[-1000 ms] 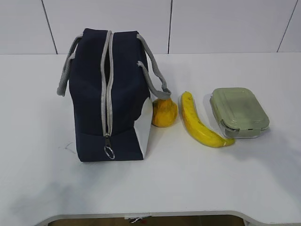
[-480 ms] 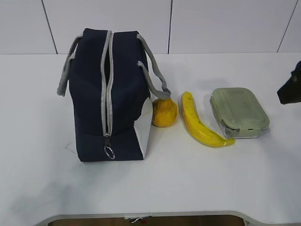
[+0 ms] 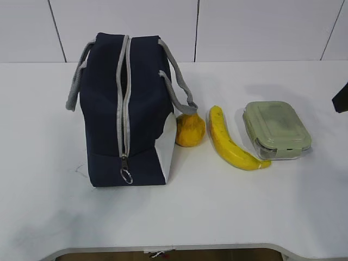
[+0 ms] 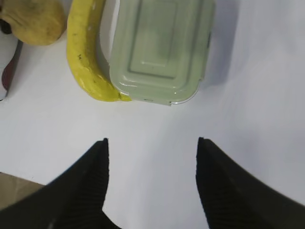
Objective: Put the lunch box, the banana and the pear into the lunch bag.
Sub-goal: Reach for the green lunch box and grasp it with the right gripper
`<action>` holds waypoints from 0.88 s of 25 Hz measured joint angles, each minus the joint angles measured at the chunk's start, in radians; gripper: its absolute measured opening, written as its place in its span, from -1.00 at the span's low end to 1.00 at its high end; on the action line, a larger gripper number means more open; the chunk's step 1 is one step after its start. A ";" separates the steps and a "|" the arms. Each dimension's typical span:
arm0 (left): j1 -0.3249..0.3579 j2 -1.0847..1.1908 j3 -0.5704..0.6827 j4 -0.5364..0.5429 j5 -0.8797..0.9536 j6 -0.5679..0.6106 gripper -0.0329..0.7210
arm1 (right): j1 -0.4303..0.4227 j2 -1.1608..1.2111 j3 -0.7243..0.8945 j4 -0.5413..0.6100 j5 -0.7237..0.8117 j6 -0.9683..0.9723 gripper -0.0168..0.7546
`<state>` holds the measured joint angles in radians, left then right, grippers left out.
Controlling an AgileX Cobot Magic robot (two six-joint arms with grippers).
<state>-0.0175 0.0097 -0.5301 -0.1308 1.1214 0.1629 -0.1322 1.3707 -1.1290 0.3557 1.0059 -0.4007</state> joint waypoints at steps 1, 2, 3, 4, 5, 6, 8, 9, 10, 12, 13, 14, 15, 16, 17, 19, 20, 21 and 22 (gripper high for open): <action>0.000 0.000 0.000 0.000 0.000 0.000 -0.28 | -0.019 0.014 -0.002 0.038 0.014 -0.031 0.25; 0.000 0.000 0.000 0.000 0.000 0.000 -0.28 | -0.041 0.034 -0.009 0.066 0.034 -0.064 0.25; 0.000 0.000 0.000 0.000 0.000 0.000 -0.28 | -0.062 0.056 -0.015 0.105 0.053 -0.096 0.25; 0.000 0.000 0.000 0.000 0.000 0.000 -0.28 | -0.079 0.075 -0.025 0.132 0.075 -0.121 0.25; 0.000 0.000 0.000 0.000 0.000 0.000 -0.28 | -0.099 0.098 -0.033 0.158 0.095 -0.152 0.25; 0.000 0.000 0.000 0.000 0.000 0.000 -0.28 | -0.117 0.119 -0.047 0.187 0.119 -0.182 0.25; 0.000 0.000 0.000 0.000 0.000 0.000 -0.28 | -0.143 0.172 -0.080 0.226 0.168 -0.224 0.25; 0.000 0.000 0.000 0.000 0.000 0.000 -0.28 | -0.153 0.198 -0.095 0.240 0.187 -0.239 0.25; 0.000 0.000 0.000 0.000 0.000 0.000 -0.28 | -0.157 0.221 -0.114 0.253 0.196 -0.251 0.25; 0.000 -0.002 0.000 0.000 0.000 0.000 -0.28 | -0.164 0.277 -0.157 0.270 0.205 -0.270 0.25; 0.000 -0.002 0.000 0.000 0.000 0.000 -0.28 | -0.166 0.301 -0.182 0.280 0.205 -0.274 0.25; 0.000 -0.002 0.000 0.000 0.000 0.000 -0.28 | -0.166 0.327 -0.205 0.291 0.205 -0.281 0.25; 0.000 -0.002 0.000 0.000 0.000 0.000 -0.28 | -0.166 0.355 -0.226 0.301 0.207 -0.283 0.25; 0.000 -0.002 0.000 0.000 0.000 0.000 -0.28 | -0.166 0.370 -0.243 0.308 0.207 -0.287 0.25; 0.000 -0.002 0.000 0.000 0.000 0.000 -0.28 | -0.166 0.392 -0.261 0.313 0.207 -0.288 0.25; 0.000 -0.002 0.000 0.000 0.000 0.000 -0.28 | -0.166 0.435 -0.285 0.323 0.207 -0.290 0.25; 0.000 -0.002 0.000 0.000 0.000 0.000 -0.28 | -0.166 0.451 -0.293 0.328 0.207 -0.290 0.25; 0.000 -0.002 0.000 0.000 0.000 0.000 -0.28 | -0.166 0.471 -0.297 0.332 0.207 -0.292 0.25; 0.000 -0.002 0.000 0.000 0.000 0.000 -0.28 | -0.166 0.490 -0.299 0.337 0.207 -0.292 0.25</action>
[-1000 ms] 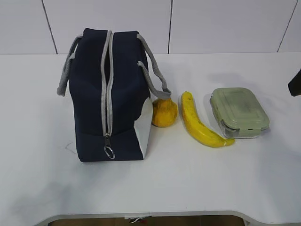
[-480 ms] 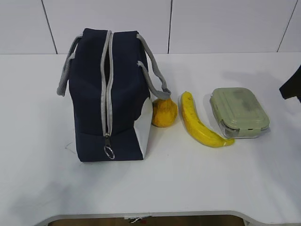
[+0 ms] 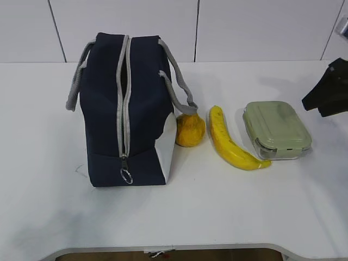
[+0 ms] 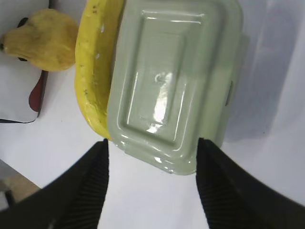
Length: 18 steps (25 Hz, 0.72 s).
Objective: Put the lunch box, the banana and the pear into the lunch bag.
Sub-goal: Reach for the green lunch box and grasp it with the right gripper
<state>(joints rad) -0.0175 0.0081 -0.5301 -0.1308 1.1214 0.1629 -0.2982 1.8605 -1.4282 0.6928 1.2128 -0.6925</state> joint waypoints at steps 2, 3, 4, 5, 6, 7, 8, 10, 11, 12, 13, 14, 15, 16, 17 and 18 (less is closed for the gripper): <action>0.000 0.000 0.000 0.000 0.000 0.000 -0.28 | 0.000 0.032 0.000 0.011 0.000 0.000 0.25; 0.000 0.000 0.000 0.000 0.000 0.000 -0.28 | 0.000 0.039 0.000 0.014 0.000 0.000 0.25; 0.000 0.000 0.000 0.000 0.000 0.000 -0.28 | 0.000 0.046 0.000 0.013 0.000 0.000 0.25; 0.000 0.000 0.000 0.000 0.000 0.000 -0.28 | 0.000 0.048 0.000 0.013 0.000 0.000 0.25; 0.000 0.000 0.000 0.000 0.000 0.000 -0.28 | 0.000 0.048 0.000 0.008 0.000 0.000 0.25; 0.000 0.000 0.000 0.000 0.000 0.000 -0.28 | 0.000 0.048 0.000 0.006 0.000 0.000 0.25; 0.000 0.000 0.000 0.000 0.000 0.000 -0.28 | 0.000 0.048 0.000 0.006 0.000 0.000 0.25; 0.000 0.000 0.000 0.000 0.000 0.000 -0.28 | 0.000 0.048 0.000 0.003 0.000 0.000 0.25; 0.000 0.000 0.000 0.000 0.000 0.000 -0.28 | 0.000 0.048 0.000 0.003 0.000 0.002 0.25; 0.000 0.000 0.000 0.000 0.000 0.000 -0.28 | 0.000 0.048 0.000 0.003 0.000 0.005 0.25; 0.000 0.000 0.000 0.000 0.000 0.000 -0.28 | 0.000 0.048 0.000 0.003 0.000 0.008 0.25; 0.000 0.000 0.000 0.000 0.000 0.000 -0.28 | 0.000 0.048 0.000 0.003 0.000 0.017 0.25; 0.000 0.000 0.000 0.000 0.000 0.000 -0.28 | 0.000 0.048 0.000 0.003 0.000 0.025 0.26; 0.000 0.000 0.000 0.000 0.000 0.000 -0.28 | 0.000 0.050 0.000 0.007 0.000 0.033 0.29; 0.000 0.000 0.000 0.000 0.000 0.000 -0.28 | 0.000 0.052 0.000 0.014 0.000 0.039 0.33; 0.000 0.000 0.000 0.000 0.000 0.000 -0.28 | 0.000 0.056 0.000 0.019 0.000 0.049 0.39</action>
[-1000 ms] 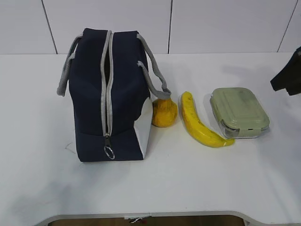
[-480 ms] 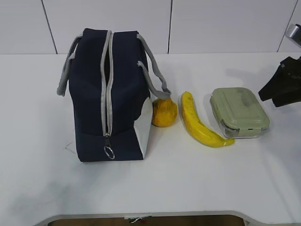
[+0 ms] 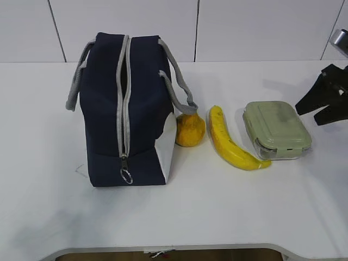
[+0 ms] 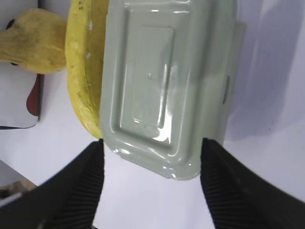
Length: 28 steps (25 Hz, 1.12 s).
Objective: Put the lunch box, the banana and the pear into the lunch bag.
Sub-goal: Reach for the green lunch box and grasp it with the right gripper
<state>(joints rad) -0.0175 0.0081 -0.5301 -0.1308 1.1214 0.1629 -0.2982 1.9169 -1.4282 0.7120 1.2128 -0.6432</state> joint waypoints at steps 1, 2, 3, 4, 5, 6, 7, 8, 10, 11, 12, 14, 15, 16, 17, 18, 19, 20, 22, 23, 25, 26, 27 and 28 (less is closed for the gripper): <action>0.000 0.000 0.000 0.000 0.000 0.000 -0.28 | 0.000 0.005 0.000 0.005 0.000 0.009 0.43; 0.000 0.000 0.000 0.000 0.000 0.000 -0.28 | 0.000 0.008 0.000 0.009 0.000 0.013 0.48; 0.000 0.000 0.000 0.000 0.000 0.000 -0.28 | 0.000 0.017 0.000 0.009 0.000 0.014 0.50; 0.000 0.000 0.000 0.000 0.000 0.000 -0.28 | 0.000 0.020 0.000 0.007 0.000 0.004 0.51; 0.000 0.000 0.000 0.000 0.000 0.000 -0.28 | 0.000 0.025 0.000 0.002 0.000 -0.006 0.52; 0.000 0.000 0.000 0.000 0.000 0.000 -0.28 | 0.000 0.026 0.000 0.002 0.000 -0.018 0.52; 0.000 0.000 0.000 0.000 0.000 0.000 -0.28 | 0.000 0.026 0.000 0.002 -0.002 -0.026 0.53; 0.000 0.000 0.000 0.000 0.000 0.000 -0.28 | 0.000 0.026 0.000 0.002 -0.002 -0.037 0.53; 0.000 0.000 0.000 0.000 0.000 0.000 -0.28 | 0.000 0.027 -0.010 0.002 -0.002 -0.048 0.53; 0.000 0.000 0.000 0.000 0.000 0.000 -0.28 | 0.000 0.027 -0.013 0.005 -0.002 -0.050 0.53; 0.000 0.000 0.000 0.000 0.000 0.000 -0.28 | 0.000 0.027 -0.016 0.013 -0.002 -0.052 0.53; 0.000 0.000 0.000 0.000 0.000 0.000 -0.28 | 0.000 0.027 -0.016 0.042 -0.002 -0.052 0.53; 0.000 0.000 0.000 0.000 0.000 0.000 -0.28 | 0.000 0.027 -0.016 0.064 -0.002 -0.052 0.53; 0.000 0.000 0.000 0.000 0.000 0.000 -0.28 | 0.000 0.027 -0.016 0.090 -0.002 -0.052 0.53; 0.000 0.000 0.000 0.000 0.000 0.000 -0.28 | 0.000 0.027 -0.016 0.114 -0.002 -0.060 0.53; 0.000 0.000 0.000 0.000 0.000 0.000 -0.28 | 0.000 0.027 -0.016 0.132 -0.002 -0.070 0.53; 0.000 0.000 0.000 0.000 0.000 0.000 -0.28 | 0.000 0.027 -0.016 0.153 -0.002 -0.083 0.53; 0.000 0.000 0.000 0.000 0.000 0.000 -0.28 | 0.000 0.027 -0.016 0.165 -0.002 -0.094 0.53; 0.000 0.000 0.000 0.000 0.000 0.000 -0.28 | 0.000 0.027 -0.016 0.180 -0.002 -0.113 0.53; 0.000 0.000 0.000 0.000 0.000 0.000 -0.28 | -0.002 0.027 -0.016 0.182 -0.004 -0.120 0.53; 0.000 0.000 0.000 0.000 0.000 0.000 -0.28 | -0.011 0.027 -0.016 0.182 -0.004 -0.130 0.53; 0.000 0.000 0.000 0.000 0.000 0.000 -0.28 | -0.021 0.027 -0.016 0.182 -0.004 -0.131 0.53; 0.000 0.000 0.000 0.000 0.000 0.000 -0.28 | -0.033 0.027 -0.016 0.182 -0.004 -0.134 0.53; 0.000 0.000 0.000 0.000 0.000 0.000 -0.28 | -0.045 0.027 -0.016 0.182 -0.004 -0.134 0.53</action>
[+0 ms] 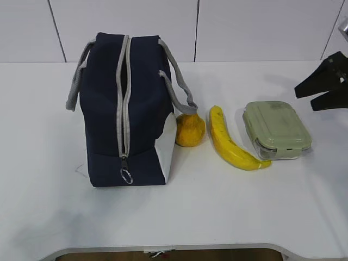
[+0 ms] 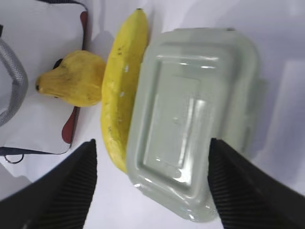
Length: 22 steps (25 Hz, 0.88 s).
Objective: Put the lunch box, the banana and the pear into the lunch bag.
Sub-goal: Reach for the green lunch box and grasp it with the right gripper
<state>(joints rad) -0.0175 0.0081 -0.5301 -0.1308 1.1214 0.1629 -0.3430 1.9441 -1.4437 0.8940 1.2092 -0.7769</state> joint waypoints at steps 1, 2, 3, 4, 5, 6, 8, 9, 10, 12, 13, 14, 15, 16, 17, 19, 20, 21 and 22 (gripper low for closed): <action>0.000 0.000 0.000 0.000 0.000 0.000 -0.28 | -0.015 0.000 0.000 0.000 0.000 0.000 0.53; 0.000 0.000 0.000 0.000 0.000 0.000 -0.28 | -0.026 0.000 0.000 0.000 0.000 0.000 0.53; 0.000 0.000 0.000 0.000 0.000 0.000 -0.28 | -0.037 0.000 0.000 0.000 0.000 -0.002 0.53; 0.000 0.000 0.000 0.000 0.000 0.000 -0.28 | -0.043 0.000 0.000 0.000 -0.002 -0.002 0.53; 0.000 0.000 0.000 0.000 0.000 0.000 -0.28 | -0.050 0.002 0.000 0.000 -0.004 -0.004 0.53; 0.000 0.000 0.000 0.000 0.000 0.000 -0.28 | -0.050 0.001 0.000 -0.002 -0.004 -0.006 0.53; 0.000 0.000 0.000 0.000 0.000 0.000 -0.28 | -0.050 0.011 -0.001 -0.002 -0.004 -0.013 0.53; 0.000 0.000 0.000 0.000 0.000 0.000 -0.28 | -0.050 0.020 -0.001 0.000 -0.004 -0.013 0.53; 0.000 0.000 0.000 0.000 0.000 0.000 -0.28 | -0.050 0.029 -0.001 0.000 -0.004 -0.015 0.53; 0.000 0.000 0.000 0.000 0.000 0.000 -0.28 | -0.050 0.050 -0.001 -0.002 -0.004 -0.015 0.53; 0.000 0.000 0.000 0.000 0.000 0.000 -0.28 | -0.050 0.058 -0.001 -0.002 -0.004 -0.015 0.53; 0.000 0.000 0.000 0.000 0.000 0.000 -0.28 | -0.050 0.060 -0.001 -0.003 -0.004 -0.015 0.53; 0.000 0.000 0.000 0.000 0.000 0.000 -0.28 | -0.052 0.062 -0.001 -0.003 -0.004 -0.015 0.53; 0.000 0.000 0.000 0.000 0.000 0.000 -0.28 | -0.052 0.062 -0.001 -0.001 -0.004 -0.015 0.53; 0.000 0.000 0.000 0.000 0.000 0.000 -0.28 | -0.052 0.062 -0.001 -0.001 -0.004 -0.015 0.53; 0.000 0.000 0.000 0.000 0.000 0.000 -0.28 | -0.052 0.062 -0.001 -0.001 -0.004 -0.015 0.53; 0.000 0.000 0.000 0.000 0.000 0.000 -0.28 | -0.050 0.062 -0.001 -0.001 -0.004 -0.015 0.53; 0.000 0.000 0.000 0.000 0.000 0.000 -0.28 | -0.050 0.062 -0.001 -0.001 -0.004 -0.015 0.53; 0.000 0.000 0.000 0.000 0.000 0.000 -0.28 | -0.050 0.062 -0.001 -0.003 -0.004 -0.017 0.53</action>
<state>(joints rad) -0.0175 0.0081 -0.5301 -0.1308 1.1214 0.1629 -0.3927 2.0058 -1.4452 0.8909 1.2053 -0.7940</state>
